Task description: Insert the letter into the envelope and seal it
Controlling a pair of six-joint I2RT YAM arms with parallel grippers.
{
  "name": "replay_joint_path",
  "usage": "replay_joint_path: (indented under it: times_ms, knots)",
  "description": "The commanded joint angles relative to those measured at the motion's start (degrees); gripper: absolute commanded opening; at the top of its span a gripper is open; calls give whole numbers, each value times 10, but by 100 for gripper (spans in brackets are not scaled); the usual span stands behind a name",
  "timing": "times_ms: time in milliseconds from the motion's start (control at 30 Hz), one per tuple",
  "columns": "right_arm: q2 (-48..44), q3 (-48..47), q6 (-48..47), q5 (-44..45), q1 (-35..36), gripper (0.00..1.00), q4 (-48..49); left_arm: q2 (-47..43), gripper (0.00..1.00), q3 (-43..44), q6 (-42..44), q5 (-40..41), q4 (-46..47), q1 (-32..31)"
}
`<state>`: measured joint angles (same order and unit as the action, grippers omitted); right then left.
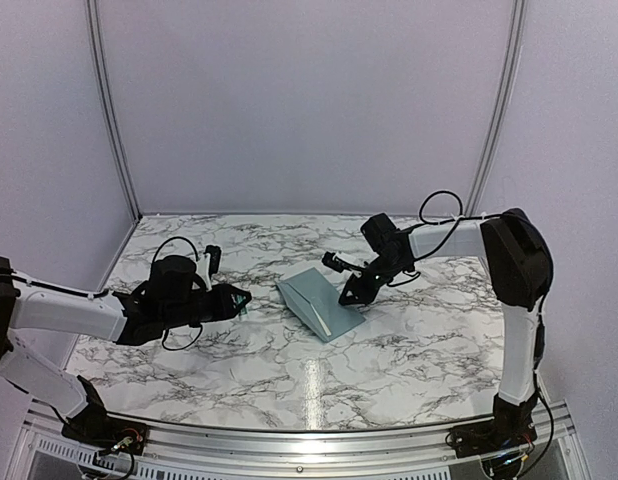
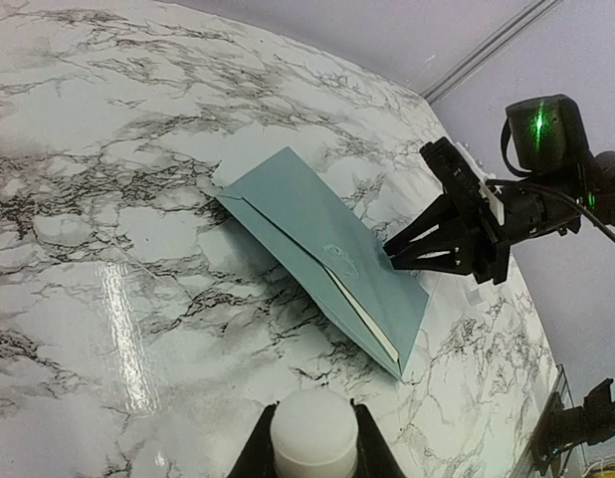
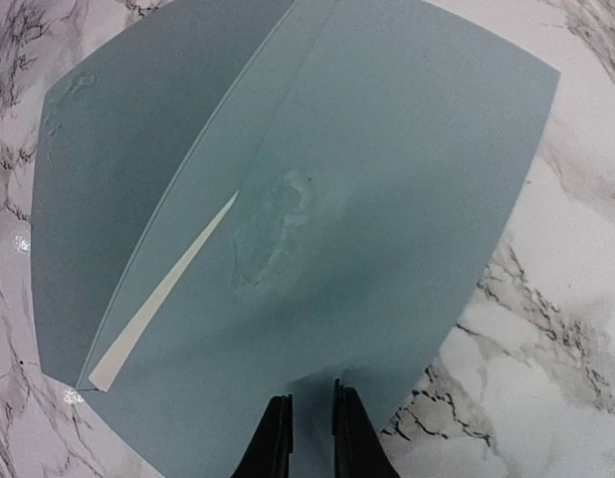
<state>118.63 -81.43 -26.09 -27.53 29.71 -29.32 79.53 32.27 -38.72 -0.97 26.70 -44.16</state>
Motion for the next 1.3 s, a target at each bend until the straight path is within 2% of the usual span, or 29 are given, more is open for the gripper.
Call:
replay_joint_path:
  times_ms: [0,133,267,500,733,967,1267]
  knots:
    - [10,18,-17,37,31,11,-10,-1,0,-7,-8,4,-8,8]
    - [8,51,-24,43,60,12,-28,9,0,-9,-13,2,-9,11]
    - [-6,82,-32,-2,91,12,-62,23,0,-17,-24,2,-10,13]
    - [-28,113,-37,-21,129,12,-91,59,0,-22,-37,2,-10,16]
    - [-57,74,-42,-26,124,12,-119,101,0,-1,-29,-5,-11,22]
    - [-92,36,-45,-55,117,13,-130,181,0,58,-10,-56,-10,24]
    - [-67,32,-29,-49,53,11,-106,246,0,120,-6,-92,-9,24]
